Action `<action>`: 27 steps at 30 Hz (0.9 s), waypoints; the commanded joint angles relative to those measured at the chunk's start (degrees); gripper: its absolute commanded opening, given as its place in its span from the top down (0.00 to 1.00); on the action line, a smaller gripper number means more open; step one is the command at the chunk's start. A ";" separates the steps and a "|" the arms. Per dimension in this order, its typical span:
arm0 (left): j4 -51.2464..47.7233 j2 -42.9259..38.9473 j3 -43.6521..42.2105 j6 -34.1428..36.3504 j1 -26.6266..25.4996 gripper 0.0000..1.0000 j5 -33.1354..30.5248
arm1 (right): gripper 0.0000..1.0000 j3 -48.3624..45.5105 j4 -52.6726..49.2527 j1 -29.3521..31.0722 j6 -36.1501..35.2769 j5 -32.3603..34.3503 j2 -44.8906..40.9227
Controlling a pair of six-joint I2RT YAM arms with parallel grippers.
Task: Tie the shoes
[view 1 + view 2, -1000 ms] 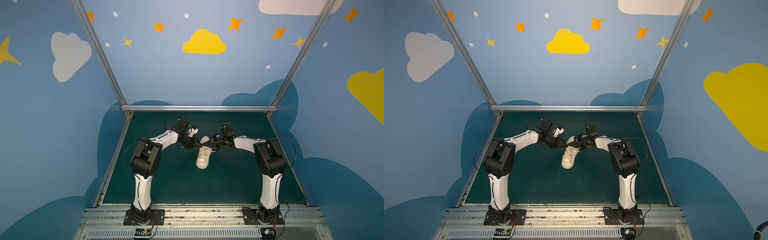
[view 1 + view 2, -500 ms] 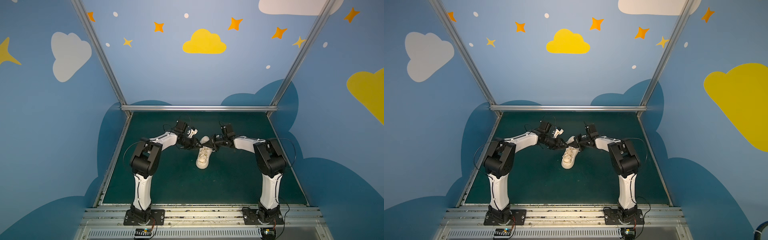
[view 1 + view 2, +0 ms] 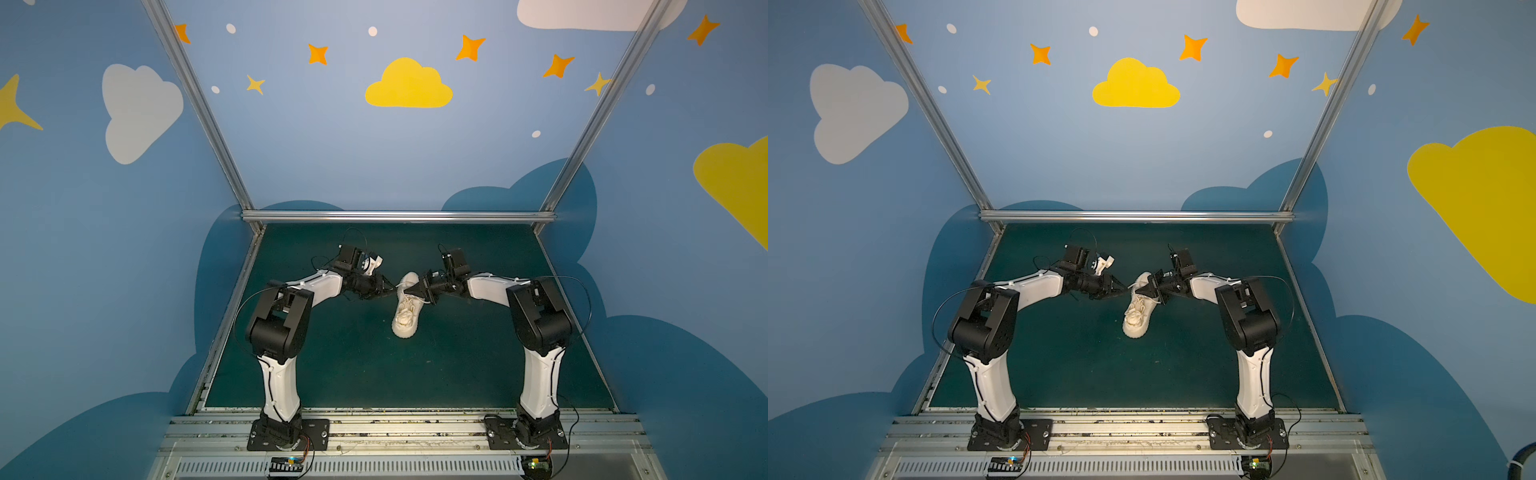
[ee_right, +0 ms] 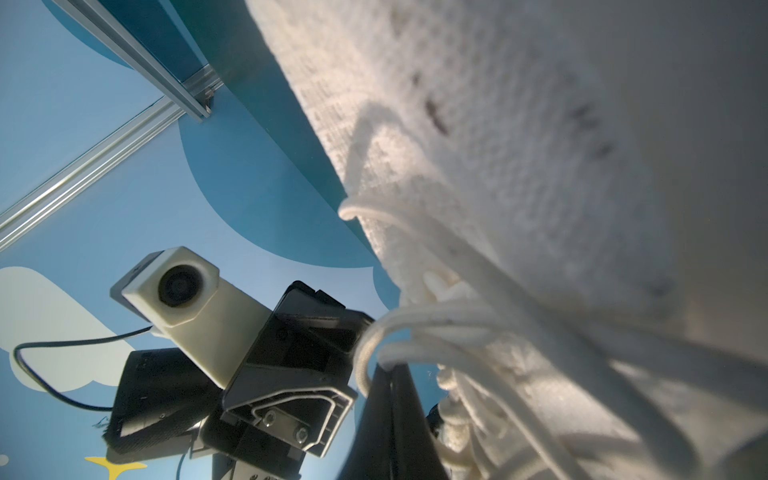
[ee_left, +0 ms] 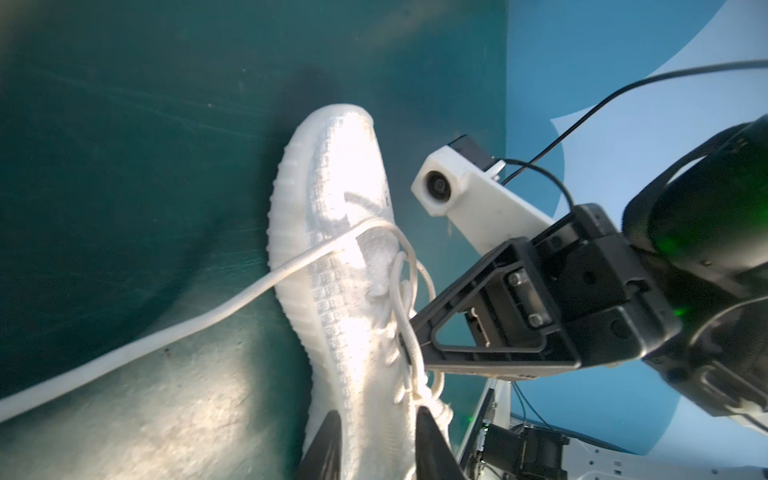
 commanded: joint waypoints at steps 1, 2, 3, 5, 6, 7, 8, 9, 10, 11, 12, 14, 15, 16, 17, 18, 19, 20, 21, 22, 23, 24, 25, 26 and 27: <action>2.60 0.55 0.32 -1.34 -0.03 0.74 2.41 | 1.00 -0.37 0.45 0.31 -0.49 -1.04 0.46; 2.57 0.74 0.50 -1.46 -0.04 0.77 2.67 | 1.00 -0.29 0.46 0.34 -0.56 -1.04 0.58; 2.53 0.84 0.60 -1.55 0.07 0.79 3.09 | 1.00 -0.28 0.51 0.35 -0.50 -1.18 0.77; 2.72 0.92 0.52 -1.81 0.08 0.83 3.52 | 1.00 -0.11 0.53 0.50 -0.51 -1.52 1.11; 2.92 0.93 0.30 -1.98 0.09 0.84 3.80 | 1.00 0.07 0.69 0.63 -0.49 -1.65 1.30; 2.96 0.98 0.18 -2.03 0.10 0.84 4.03 | 1.00 0.23 0.55 0.71 -0.58 -1.74 1.38; 2.75 1.14 0.17 -2.00 0.06 0.85 4.10 | 1.00 0.34 0.54 0.75 -0.58 -1.74 1.50; 2.55 1.32 0.24 -1.90 0.09 0.85 4.21 | 1.00 0.36 0.58 0.84 -0.62 -1.81 1.66; 2.24 1.44 0.30 -1.87 0.01 0.85 4.30 | 1.00 0.43 0.53 0.85 -0.58 -1.78 1.68; 1.82 1.59 0.34 -1.75 0.08 0.85 4.22 | 1.00 0.34 0.58 0.85 -0.62 -1.75 1.68; 1.53 1.74 0.42 -1.74 0.07 0.85 4.22 | 1.00 0.43 0.55 0.85 -0.62 -1.80 1.73; 1.20 2.13 0.43 -1.70 0.02 0.85 4.35 | 1.00 0.43 0.43 0.90 -0.74 -1.75 1.77; 1.13 2.25 0.43 -1.64 -0.04 0.85 4.30 | 1.00 0.43 0.42 0.93 -0.65 -1.75 1.85; 1.03 2.34 0.35 -1.64 -0.07 0.85 4.31 | 1.00 0.51 0.52 0.88 -0.67 -1.83 1.86; 1.12 2.34 0.34 -1.70 -0.04 0.85 4.30 | 1.00 0.50 0.51 0.91 -0.71 -1.92 1.93; 1.11 2.42 0.33 -1.80 -0.03 0.85 4.38 | 1.00 0.52 0.47 0.94 -0.69 -1.92 1.89; 1.12 2.59 0.34 -1.73 0.02 0.85 4.55 | 1.00 0.52 0.46 0.89 -0.77 -1.92 1.94; 1.12 2.73 0.34 -1.85 -0.11 0.85 4.74 | 1.00 0.50 0.53 0.89 -0.74 -1.92 1.93; 1.20 2.94 0.34 -1.82 -0.13 0.84 4.98 | 1.00 0.52 0.55 0.95 -0.79 -2.01 1.95; 1.52 3.10 0.26 -2.00 -0.09 0.84 5.31 | 1.00 0.49 0.54 1.02 -0.73 -2.02 1.94; 1.64 3.22 0.25 -2.09 -0.08 0.84 5.57 | 1.00 0.52 0.56 1.02 -0.67 -2.08 1.95; 1.74 3.43 0.34 -2.17 -0.16 0.84 5.77 | 1.00 0.52 0.69 1.02 -0.67 -2.04 1.86; 1.81 3.64 0.34 -2.21 -0.19 0.84 5.93 | 1.00 0.47 0.71 1.06 -0.67 -2.01 1.86; 1.89 3.73 0.38 -2.25 -0.15 0.84 6.05 | 1.00 0.52 0.68 1.14 -0.67 -2.08 1.86; 1.99 3.71 0.37 -2.32 -0.23 0.84 6.15 | 1.00 0.47 0.71 1.17 -0.69 -2.14 1.81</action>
